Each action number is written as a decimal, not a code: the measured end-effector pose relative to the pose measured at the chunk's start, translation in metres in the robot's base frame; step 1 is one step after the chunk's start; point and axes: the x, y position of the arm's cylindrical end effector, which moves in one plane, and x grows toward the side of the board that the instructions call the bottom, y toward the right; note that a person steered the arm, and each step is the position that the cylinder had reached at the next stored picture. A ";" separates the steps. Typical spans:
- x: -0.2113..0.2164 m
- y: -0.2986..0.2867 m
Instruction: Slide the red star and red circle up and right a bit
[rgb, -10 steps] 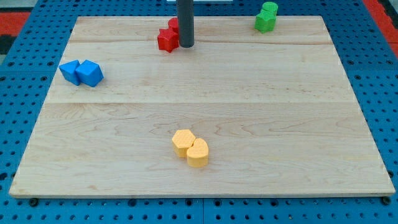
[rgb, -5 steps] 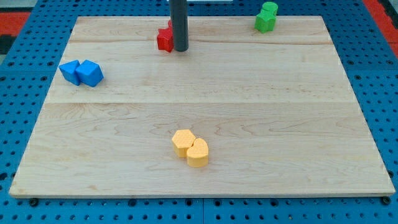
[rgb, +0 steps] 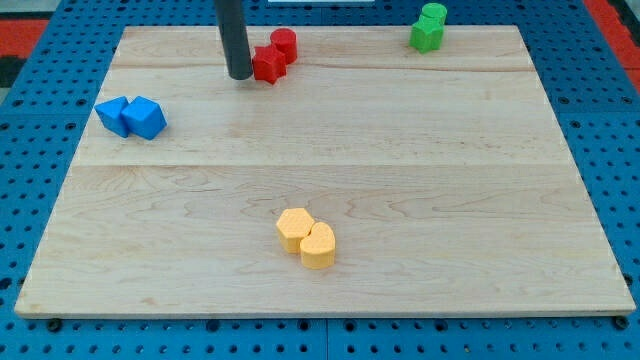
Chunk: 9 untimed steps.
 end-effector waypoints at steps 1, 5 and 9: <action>0.000 0.014; -0.018 0.038; 0.029 0.045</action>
